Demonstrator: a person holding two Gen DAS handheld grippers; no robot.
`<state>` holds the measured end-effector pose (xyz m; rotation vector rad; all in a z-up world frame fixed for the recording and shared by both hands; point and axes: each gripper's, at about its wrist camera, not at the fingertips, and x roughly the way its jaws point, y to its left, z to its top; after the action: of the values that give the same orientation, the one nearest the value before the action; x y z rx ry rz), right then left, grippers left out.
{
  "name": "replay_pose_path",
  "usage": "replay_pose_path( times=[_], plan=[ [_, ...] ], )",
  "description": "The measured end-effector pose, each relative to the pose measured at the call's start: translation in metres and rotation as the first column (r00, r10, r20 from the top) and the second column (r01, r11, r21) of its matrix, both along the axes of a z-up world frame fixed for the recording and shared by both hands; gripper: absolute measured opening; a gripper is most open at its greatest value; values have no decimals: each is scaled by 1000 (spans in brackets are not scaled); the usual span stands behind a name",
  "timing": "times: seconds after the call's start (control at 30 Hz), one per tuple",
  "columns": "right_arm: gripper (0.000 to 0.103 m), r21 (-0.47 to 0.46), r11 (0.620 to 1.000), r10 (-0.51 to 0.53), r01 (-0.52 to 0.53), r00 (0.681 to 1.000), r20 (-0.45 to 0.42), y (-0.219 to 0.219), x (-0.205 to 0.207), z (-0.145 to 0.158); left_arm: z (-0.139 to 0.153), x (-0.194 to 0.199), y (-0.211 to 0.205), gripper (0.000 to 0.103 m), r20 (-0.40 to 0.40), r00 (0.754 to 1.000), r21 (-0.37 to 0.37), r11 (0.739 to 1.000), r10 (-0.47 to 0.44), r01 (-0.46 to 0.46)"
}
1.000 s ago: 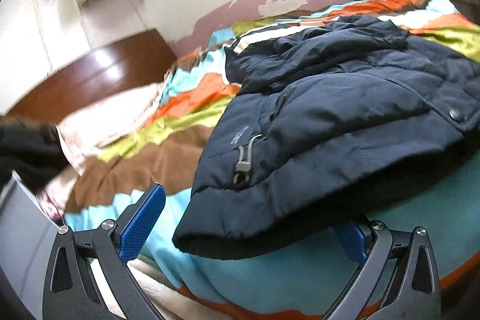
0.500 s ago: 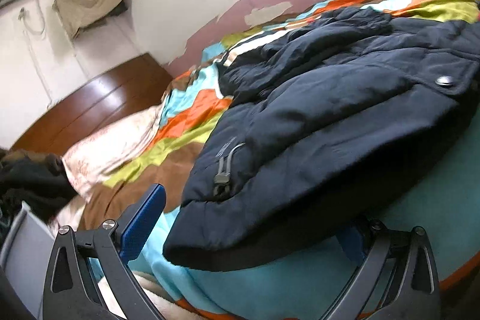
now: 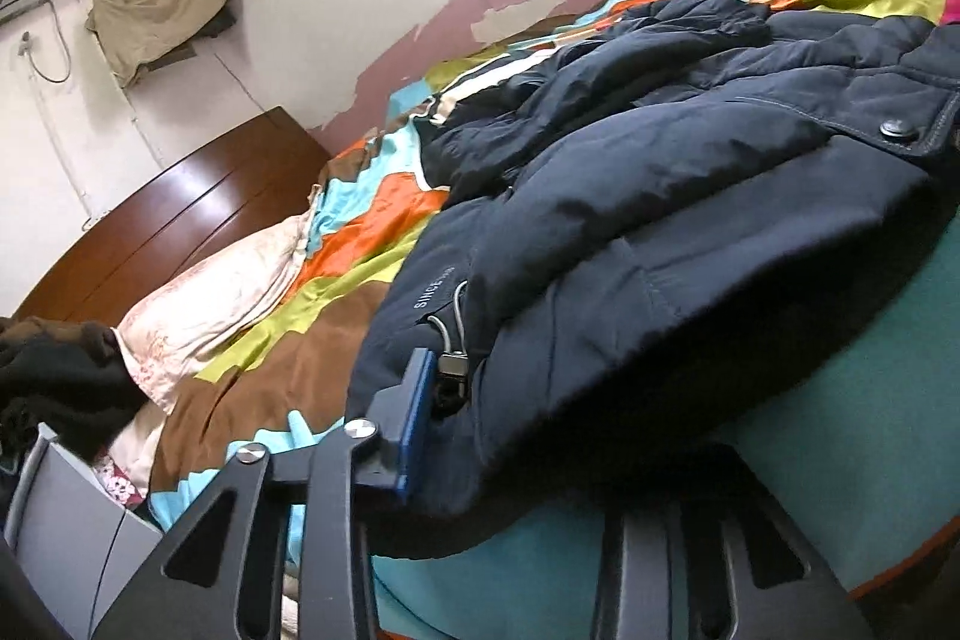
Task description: Fold large clothes
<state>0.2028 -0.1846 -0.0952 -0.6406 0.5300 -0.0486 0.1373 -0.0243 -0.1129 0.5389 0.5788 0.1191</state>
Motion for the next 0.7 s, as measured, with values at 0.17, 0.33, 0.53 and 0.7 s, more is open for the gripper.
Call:
replay_pose_path(
  times=[0.17,0.33,0.53,0.7],
  plan=[
    [9,22,1000,13,-13,1000,12,5,-6,3,12,-2,8,16,9,1000,-60,998,1,0],
    [8,45,998,44,-49,993,111,11,-28,22,33,-11,21,11,17,1000,-146,989,18,-15],
    [7,46,995,86,-94,985,148,14,-69,50,69,-47,28,10,26,999,-169,985,-23,27],
    [6,98,987,111,-128,980,166,13,-110,82,95,-93,32,9,12,996,-129,987,-90,91]
  ],
)
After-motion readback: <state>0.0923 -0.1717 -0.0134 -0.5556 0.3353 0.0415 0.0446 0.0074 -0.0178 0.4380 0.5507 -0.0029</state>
